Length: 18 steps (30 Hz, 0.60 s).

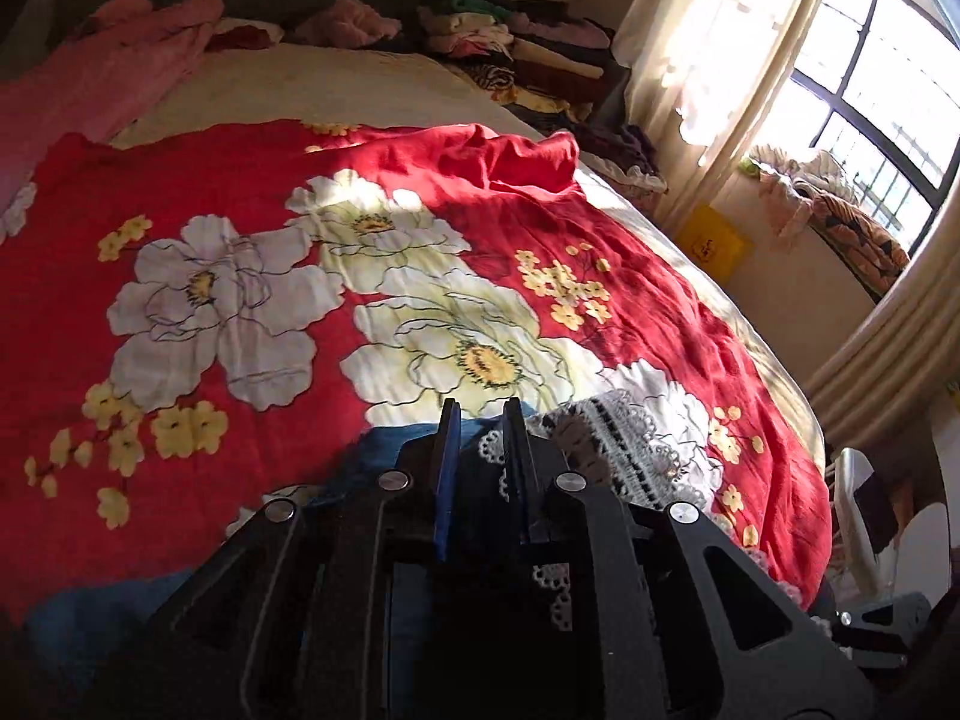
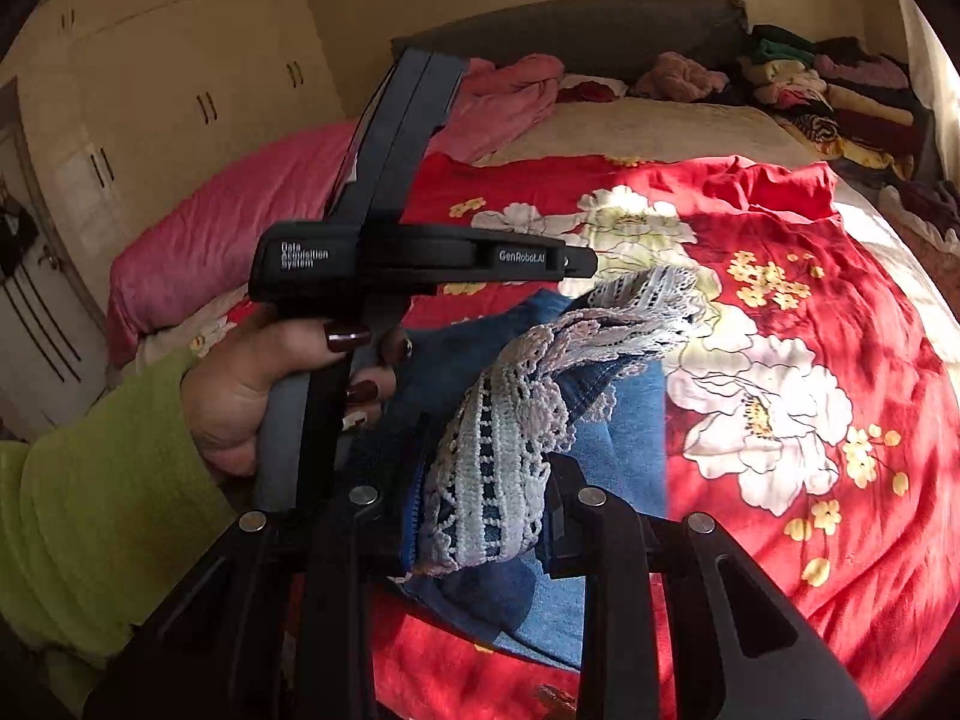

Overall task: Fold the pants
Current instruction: 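Lift and fold the held leg over onto the other leg with both tools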

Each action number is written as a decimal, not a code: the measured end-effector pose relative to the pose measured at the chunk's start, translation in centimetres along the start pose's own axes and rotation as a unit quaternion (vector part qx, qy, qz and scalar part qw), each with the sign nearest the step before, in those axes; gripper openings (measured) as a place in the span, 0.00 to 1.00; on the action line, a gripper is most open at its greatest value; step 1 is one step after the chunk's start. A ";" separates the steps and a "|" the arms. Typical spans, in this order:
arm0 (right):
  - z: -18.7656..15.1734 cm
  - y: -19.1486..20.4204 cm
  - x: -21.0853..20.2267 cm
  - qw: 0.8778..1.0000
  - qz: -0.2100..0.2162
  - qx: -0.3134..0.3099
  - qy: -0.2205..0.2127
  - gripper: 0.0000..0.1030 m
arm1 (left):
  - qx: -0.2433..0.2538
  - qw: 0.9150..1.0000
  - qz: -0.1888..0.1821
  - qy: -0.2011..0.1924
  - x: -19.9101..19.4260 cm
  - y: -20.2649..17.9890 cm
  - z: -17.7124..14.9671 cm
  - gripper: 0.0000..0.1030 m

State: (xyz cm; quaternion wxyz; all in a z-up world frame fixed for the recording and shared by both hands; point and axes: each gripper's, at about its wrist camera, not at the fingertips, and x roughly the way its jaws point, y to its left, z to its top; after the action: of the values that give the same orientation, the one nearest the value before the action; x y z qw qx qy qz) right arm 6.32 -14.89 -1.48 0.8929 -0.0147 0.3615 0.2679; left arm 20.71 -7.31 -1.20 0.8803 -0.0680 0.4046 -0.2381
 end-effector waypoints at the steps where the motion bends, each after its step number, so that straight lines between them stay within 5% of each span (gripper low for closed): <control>1: -0.2 1.0 1.1 1.000 -0.002 -0.016 0.012 0.26 | -0.018 1.000 0.015 0.000 -0.5 1.4 -0.2 0.13; 4: -1.5 3.8 3.9 0.997 -0.003 -0.058 0.043 0.30 | -0.063 0.998 0.027 -0.014 -2.6 4.6 -0.7 0.20; 10: -3.1 6.7 3.6 0.992 0.064 -0.094 0.048 0.44 | -0.113 0.992 0.025 -0.047 -7.2 7.8 -2.1 0.31; 15: -2.6 4.2 1.2 0.996 0.069 -0.049 0.023 0.52 | -0.110 0.993 0.012 -0.039 -7.6 7.5 -3.2 0.42; 18: -1.5 0.5 0.6 1.000 0.027 -0.004 0.008 0.53 | -0.116 0.993 0.003 -0.021 -6.3 7.5 -3.6 0.48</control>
State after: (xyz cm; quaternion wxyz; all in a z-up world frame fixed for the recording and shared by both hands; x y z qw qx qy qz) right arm 5.48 -14.48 -2.88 0.8822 -0.0109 0.3681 0.2935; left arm 17.18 2.54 -1.65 0.8755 -0.1732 0.4114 -0.1849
